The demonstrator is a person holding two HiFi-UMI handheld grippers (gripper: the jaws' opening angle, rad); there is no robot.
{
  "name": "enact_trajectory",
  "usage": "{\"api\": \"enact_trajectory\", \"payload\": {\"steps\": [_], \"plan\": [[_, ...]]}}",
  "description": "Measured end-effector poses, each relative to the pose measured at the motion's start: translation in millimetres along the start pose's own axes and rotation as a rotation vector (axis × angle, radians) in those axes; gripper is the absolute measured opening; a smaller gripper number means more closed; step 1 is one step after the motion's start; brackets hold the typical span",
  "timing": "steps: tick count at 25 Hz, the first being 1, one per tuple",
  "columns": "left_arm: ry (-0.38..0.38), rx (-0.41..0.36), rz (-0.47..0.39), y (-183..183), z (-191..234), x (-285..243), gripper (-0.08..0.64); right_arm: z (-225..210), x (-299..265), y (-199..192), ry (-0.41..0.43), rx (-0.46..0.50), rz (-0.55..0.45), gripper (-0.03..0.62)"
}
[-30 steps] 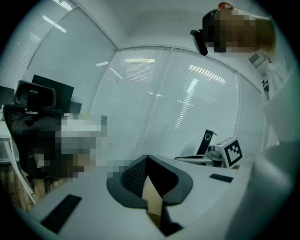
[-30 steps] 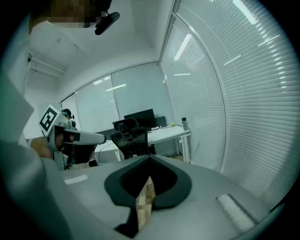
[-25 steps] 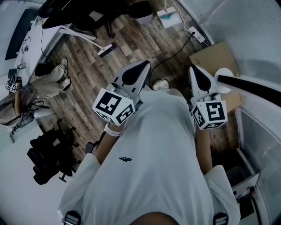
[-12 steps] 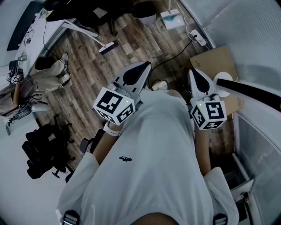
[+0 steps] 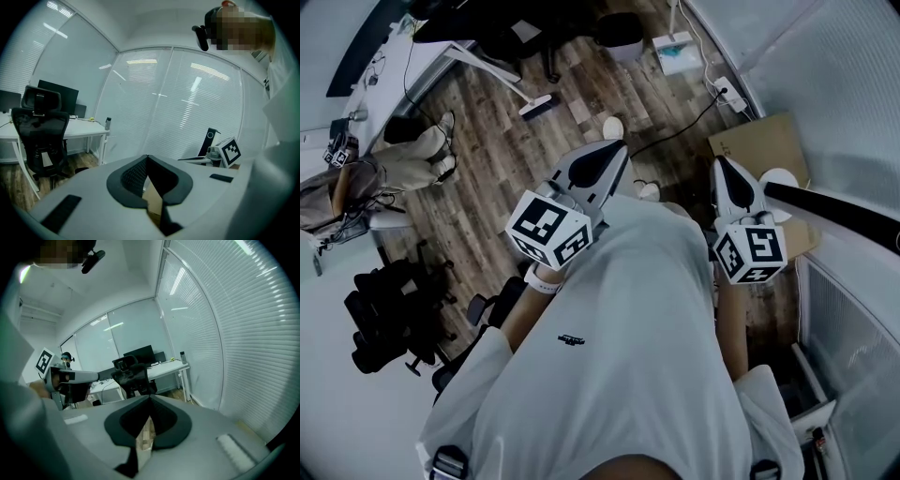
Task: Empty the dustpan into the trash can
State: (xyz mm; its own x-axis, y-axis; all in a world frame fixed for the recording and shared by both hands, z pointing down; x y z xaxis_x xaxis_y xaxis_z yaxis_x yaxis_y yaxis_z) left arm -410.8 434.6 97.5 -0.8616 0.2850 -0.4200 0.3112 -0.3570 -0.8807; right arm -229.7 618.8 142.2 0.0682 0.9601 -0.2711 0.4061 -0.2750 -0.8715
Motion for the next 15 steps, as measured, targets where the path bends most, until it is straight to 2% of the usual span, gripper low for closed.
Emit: {"api": "enact_trajectory", "payload": {"steps": [7,15], "plan": [[-0.023,-0.015,0.002,12.8,4.8,-18.0,0.008,-9.7,-4.6,9.7,-0.027,-0.007,-0.029,0.012],[-0.055,-0.015,0.008,37.5,34.8,-69.3,0.008,-38.7,-43.7,27.1,-0.061,-0.027,-0.027,0.012]]}}
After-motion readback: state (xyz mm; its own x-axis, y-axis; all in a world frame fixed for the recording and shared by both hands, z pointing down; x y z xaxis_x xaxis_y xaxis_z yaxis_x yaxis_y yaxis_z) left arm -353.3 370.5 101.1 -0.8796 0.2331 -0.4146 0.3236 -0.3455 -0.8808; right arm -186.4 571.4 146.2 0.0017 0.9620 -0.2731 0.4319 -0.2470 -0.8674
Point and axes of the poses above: the fingertips, and each gripper's own axes: x backward along the fingers, z to its left, y out of its top, the point moved 9 cm from there along x, backward along the fingers, and after that the axes turned 15 degrees about y, right-handed, at the moved point
